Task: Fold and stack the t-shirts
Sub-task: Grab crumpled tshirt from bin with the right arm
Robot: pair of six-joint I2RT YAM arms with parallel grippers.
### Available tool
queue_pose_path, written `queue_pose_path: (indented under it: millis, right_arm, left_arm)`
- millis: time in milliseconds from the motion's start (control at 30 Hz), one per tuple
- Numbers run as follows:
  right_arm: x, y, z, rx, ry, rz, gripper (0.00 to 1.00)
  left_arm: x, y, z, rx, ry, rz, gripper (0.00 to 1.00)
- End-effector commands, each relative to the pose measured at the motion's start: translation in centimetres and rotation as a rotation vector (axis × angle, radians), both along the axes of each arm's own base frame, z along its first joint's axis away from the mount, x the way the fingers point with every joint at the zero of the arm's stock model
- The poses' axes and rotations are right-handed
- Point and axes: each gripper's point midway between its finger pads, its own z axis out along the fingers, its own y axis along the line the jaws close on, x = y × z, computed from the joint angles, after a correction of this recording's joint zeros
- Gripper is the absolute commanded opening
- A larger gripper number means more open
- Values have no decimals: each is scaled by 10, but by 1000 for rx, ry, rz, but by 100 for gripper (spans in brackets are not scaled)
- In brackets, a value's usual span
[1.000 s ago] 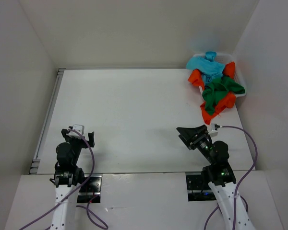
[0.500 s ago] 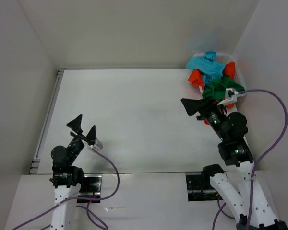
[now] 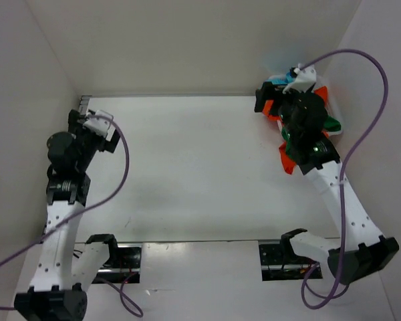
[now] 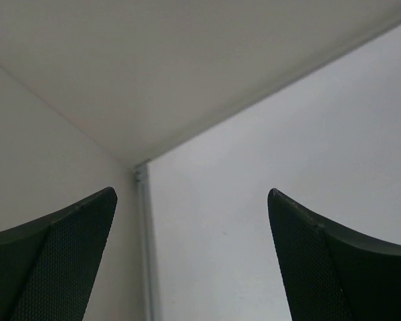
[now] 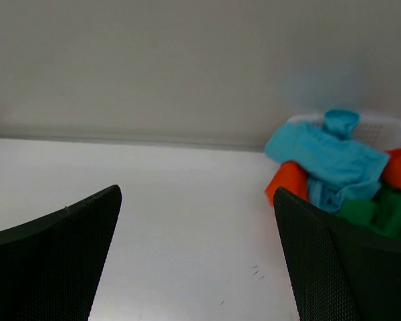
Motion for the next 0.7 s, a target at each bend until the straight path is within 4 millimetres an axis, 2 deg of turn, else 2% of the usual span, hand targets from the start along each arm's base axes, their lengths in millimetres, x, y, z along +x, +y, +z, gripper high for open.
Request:
queue_pose_path:
  millis: [0, 33, 67, 100, 133, 200, 233, 267, 300, 333, 367, 400, 433, 467, 533, 567, 633, 667]
  right_arm:
    - [21, -8, 34, -278, -83, -160, 99]
    - [25, -6, 43, -314, -94, -208, 99]
    - [37, 2, 29, -368, -69, -251, 99]
    - [33, 0, 48, -352, -127, -379, 99]
    - [36, 2, 46, -342, -139, -409, 99]
    - [51, 24, 34, -405, -103, -304, 99]
    - [58, 33, 42, -379, -119, -251, 99]
    - [68, 40, 30, -370, -91, -243, 99]
    - [76, 30, 20, -348, -44, -265, 99]
    - [82, 29, 8, -346, -11, -257, 99]
    - [92, 26, -12, -345, 37, -267, 99]
    - [98, 8, -30, -286, 100, -325, 99]
    - [105, -67, -82, -189, 283, -625, 99]
    - [103, -73, -82, -192, 282, -657, 99]
    - [105, -91, -111, -225, 361, -725, 97]
    - [105, -109, -123, -174, 390, -771, 95]
    - [111, -127, -145, -100, 471, -798, 91]
    - [106, -150, -165, -13, 546, -826, 91]
  left_arm:
    - [10, -22, -42, -197, 262, -77, 100]
    - [15, -25, -43, -224, 297, -87, 100]
    - [29, -27, -42, -257, 349, -94, 100]
    - [31, -33, -53, -271, 429, -119, 100]
    - [35, -35, -57, -288, 471, -130, 100]
    - [47, -41, -66, -300, 554, -146, 100]
    - [53, -42, -76, -308, 597, -149, 100]
    - [52, -47, -78, -296, 625, -162, 100]
    - [52, -52, -83, -281, 656, -176, 100]
    - [55, -55, -99, -270, 719, -183, 100]
    - [50, -57, -112, -258, 786, -180, 100]
    - [54, -54, -127, -250, 839, -166, 100]
    - [48, -54, -162, -267, 989, -149, 100]
    - [48, -54, -163, -267, 990, -149, 100]
    - [48, -58, -168, -278, 1002, -169, 100]
    - [51, -60, -165, -289, 987, -176, 100]
    - [47, -60, -170, -319, 997, -173, 100]
    - [47, -62, -169, -325, 997, -184, 100]
